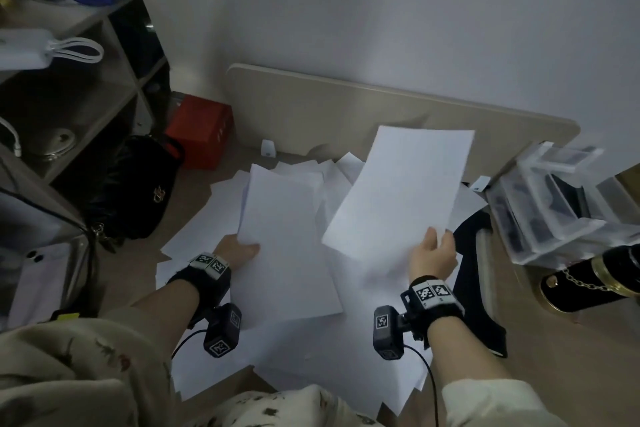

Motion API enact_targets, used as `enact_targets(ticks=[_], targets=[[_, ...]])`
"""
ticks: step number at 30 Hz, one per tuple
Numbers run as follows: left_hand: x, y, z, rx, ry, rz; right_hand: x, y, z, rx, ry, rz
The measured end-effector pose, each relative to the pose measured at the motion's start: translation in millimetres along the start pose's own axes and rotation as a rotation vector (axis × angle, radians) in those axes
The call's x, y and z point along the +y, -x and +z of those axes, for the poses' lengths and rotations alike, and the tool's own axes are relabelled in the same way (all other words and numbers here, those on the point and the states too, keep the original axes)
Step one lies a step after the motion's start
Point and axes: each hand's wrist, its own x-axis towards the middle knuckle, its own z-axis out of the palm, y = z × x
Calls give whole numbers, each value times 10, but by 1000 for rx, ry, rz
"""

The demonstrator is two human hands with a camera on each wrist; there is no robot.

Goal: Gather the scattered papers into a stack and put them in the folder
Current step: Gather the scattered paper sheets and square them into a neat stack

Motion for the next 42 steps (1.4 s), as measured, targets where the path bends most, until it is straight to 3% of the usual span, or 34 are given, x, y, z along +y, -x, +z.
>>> enact_targets(ticks=[3,7,9,15,20,22,27,29,36,40,42], targets=[[-28,-1,-40,-13,125,-15,-62,-20,66,-52,-131,50],[-61,26,-94,-81,320,-54,31,119,279,-484,-5,-1],[-52,54,-107,-118,422,-40,87,277,376,-609,147,-64],[-60,9,-202,-245,400,-119,364,594,662,-701,401,-45],[-65,56,-228,-274,295,-101,397,824,775,-895,399,-68],[-95,38,-227,-253,299,-100,363,835,758,-884,397,-48],[-135,-68,-252,-221,251,-101,359,566,515,-457,751,-63],[-133,-82,-229,-220,227,-97,380,472,405,-400,801,12],[-150,-115,-165,-249,235,-124,390,389,360,-422,769,50],[-133,-87,-157,-258,293,-138,300,442,349,-660,735,155],[-130,-77,-175,-251,302,-136,276,450,307,-647,755,145]])
